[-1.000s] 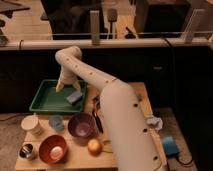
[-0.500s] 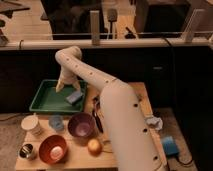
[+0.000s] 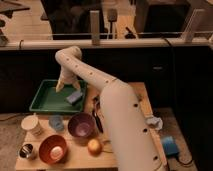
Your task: Place sponge in tray
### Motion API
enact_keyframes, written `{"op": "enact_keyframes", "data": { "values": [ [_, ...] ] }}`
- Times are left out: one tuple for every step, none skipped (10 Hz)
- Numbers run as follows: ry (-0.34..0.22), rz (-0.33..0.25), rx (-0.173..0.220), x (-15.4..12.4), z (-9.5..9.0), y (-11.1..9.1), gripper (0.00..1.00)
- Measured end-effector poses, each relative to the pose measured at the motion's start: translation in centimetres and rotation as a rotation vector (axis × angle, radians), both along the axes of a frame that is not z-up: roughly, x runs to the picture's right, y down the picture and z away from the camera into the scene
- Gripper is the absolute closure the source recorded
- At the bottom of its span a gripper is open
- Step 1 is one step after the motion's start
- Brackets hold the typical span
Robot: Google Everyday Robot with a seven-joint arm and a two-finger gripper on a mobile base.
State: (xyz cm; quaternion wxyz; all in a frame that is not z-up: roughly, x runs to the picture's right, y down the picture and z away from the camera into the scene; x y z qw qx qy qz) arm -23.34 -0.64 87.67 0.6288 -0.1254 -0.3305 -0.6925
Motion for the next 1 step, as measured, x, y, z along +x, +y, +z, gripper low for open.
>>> {"op": "enact_keyframes", "data": {
  "values": [
    [0.0,0.0,0.0,0.0,0.0,0.0,0.2]
  ]
}}
